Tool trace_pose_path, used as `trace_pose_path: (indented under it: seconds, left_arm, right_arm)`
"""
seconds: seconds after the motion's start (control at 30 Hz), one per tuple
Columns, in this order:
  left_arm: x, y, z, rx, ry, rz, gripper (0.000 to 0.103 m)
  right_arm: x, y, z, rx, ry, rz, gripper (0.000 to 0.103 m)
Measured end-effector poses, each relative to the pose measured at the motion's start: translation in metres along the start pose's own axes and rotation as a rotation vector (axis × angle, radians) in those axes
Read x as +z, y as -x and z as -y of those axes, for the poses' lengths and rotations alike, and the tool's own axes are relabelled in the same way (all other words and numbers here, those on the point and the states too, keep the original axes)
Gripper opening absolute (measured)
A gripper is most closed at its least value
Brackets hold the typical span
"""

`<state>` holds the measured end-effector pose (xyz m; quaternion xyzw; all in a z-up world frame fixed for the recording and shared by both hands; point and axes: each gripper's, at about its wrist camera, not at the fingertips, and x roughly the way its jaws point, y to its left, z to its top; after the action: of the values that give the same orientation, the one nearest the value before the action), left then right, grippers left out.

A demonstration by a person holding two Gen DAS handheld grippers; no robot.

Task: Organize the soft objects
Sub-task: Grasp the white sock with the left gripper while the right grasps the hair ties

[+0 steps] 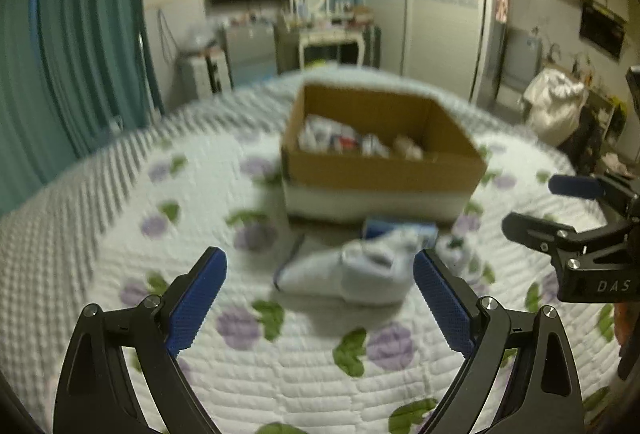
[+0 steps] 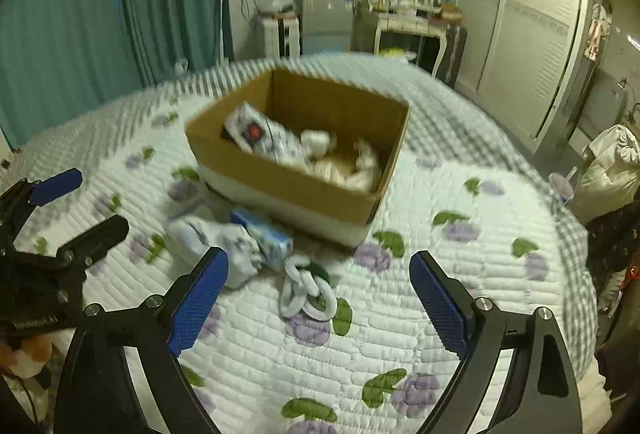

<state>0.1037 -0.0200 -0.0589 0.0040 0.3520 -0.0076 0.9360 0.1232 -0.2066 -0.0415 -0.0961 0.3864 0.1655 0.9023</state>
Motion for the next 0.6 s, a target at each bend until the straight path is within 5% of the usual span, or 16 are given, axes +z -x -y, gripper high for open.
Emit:
trace_pose_path:
  seconds: [0.13, 0.27, 0.6]
  left_arm:
    - [-0.02, -0.029, 0.011, -0.021, -0.02, -0.07, 0.096]
    - [-0.032, -0.047, 0.017, -0.034, -0.036, -0.106, 0.095]
    - [-0.028, -0.076, 0.018, -0.056, -0.058, -0.088, 0.096]
  right_arm:
    - [-0.011, -0.04, 0.002, 0.002, 0.007, -0.075, 0.09]
    - [-0.015, -0.075, 0.007, 0.04, 0.0, -0.154, 0.076]
    - [-0.015, -0.126, -0.004, 0.053, 0.096, -0.254, 0.055]
